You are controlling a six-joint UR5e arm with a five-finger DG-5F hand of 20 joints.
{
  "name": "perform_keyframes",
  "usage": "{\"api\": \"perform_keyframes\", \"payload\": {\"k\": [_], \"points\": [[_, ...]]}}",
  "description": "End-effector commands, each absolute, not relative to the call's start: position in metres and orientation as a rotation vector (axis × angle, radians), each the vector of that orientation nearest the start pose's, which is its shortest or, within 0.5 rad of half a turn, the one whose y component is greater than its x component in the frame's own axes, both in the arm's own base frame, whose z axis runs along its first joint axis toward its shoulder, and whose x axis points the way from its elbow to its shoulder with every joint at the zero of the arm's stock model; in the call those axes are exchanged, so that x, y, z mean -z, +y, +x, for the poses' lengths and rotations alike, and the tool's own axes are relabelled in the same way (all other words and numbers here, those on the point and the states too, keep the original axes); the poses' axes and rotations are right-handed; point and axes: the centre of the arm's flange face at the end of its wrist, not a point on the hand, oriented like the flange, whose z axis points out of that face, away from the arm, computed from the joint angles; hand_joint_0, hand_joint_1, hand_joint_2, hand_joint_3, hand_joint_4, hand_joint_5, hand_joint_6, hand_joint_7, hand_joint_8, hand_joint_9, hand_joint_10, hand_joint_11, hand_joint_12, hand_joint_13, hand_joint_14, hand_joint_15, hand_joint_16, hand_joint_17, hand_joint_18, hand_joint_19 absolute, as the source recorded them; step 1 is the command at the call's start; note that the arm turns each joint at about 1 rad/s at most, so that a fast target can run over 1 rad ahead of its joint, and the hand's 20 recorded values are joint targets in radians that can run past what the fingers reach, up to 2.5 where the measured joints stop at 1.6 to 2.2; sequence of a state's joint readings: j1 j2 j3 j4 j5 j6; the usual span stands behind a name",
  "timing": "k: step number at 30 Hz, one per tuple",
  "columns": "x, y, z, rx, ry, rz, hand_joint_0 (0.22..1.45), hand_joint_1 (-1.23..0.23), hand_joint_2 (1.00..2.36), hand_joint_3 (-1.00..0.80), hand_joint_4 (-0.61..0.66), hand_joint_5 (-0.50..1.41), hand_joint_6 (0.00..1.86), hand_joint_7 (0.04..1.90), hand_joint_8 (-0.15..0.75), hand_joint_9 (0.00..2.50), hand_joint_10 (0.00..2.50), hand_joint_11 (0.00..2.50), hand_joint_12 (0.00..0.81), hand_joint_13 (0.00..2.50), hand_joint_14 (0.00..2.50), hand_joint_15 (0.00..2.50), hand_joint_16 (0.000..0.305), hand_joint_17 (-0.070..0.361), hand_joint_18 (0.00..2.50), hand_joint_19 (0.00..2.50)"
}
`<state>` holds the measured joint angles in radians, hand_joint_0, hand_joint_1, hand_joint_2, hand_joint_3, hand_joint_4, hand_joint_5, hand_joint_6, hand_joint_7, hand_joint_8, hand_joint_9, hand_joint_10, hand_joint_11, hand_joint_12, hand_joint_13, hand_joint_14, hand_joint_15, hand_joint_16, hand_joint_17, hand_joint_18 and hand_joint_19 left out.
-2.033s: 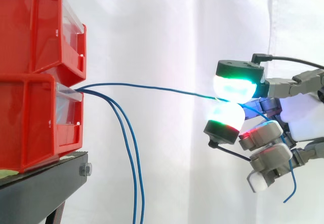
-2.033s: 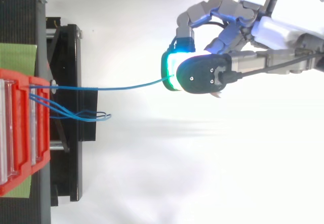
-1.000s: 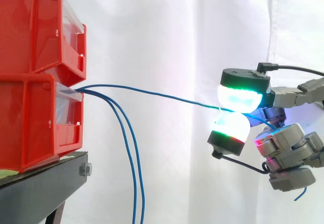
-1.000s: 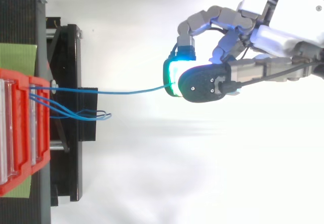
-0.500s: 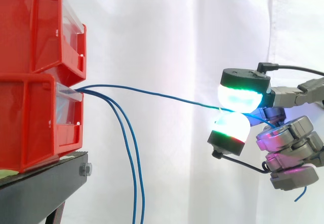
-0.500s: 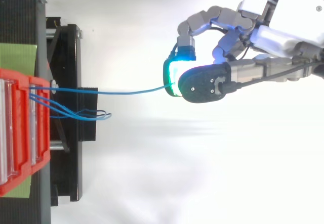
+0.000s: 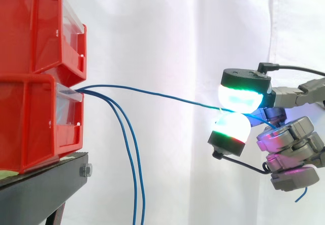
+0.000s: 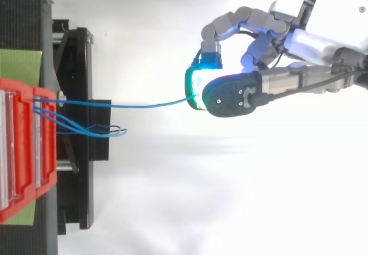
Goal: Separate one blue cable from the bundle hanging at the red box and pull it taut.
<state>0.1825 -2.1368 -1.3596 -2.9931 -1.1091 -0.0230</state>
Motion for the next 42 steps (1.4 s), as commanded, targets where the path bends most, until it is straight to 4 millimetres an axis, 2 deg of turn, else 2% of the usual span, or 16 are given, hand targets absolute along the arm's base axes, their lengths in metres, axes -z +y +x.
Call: {"api": "perform_keyframes", "payload": {"k": [1, 42], "points": [[-0.2687, -0.0545, 0.6836, -0.839, 1.181, 1.403, 0.77, -0.71, 1.02, -0.33, -0.08, -0.22, 0.93, 1.21, 0.245, 1.13, 0.96, 1.61, 0.313, 1.01, 1.77, 1.45, 0.036, 0.081, 1.11, 1.57], [-0.2693, -0.0544, 0.6839, -0.840, 1.180, 1.403, 0.77, -0.72, 1.02, -0.32, -0.08, -0.22, 0.93, 1.22, 0.252, 1.13, 1.08, 1.59, 0.318, 1.02, 1.77, 1.45, 0.036, 0.081, 1.11, 1.57]]}}
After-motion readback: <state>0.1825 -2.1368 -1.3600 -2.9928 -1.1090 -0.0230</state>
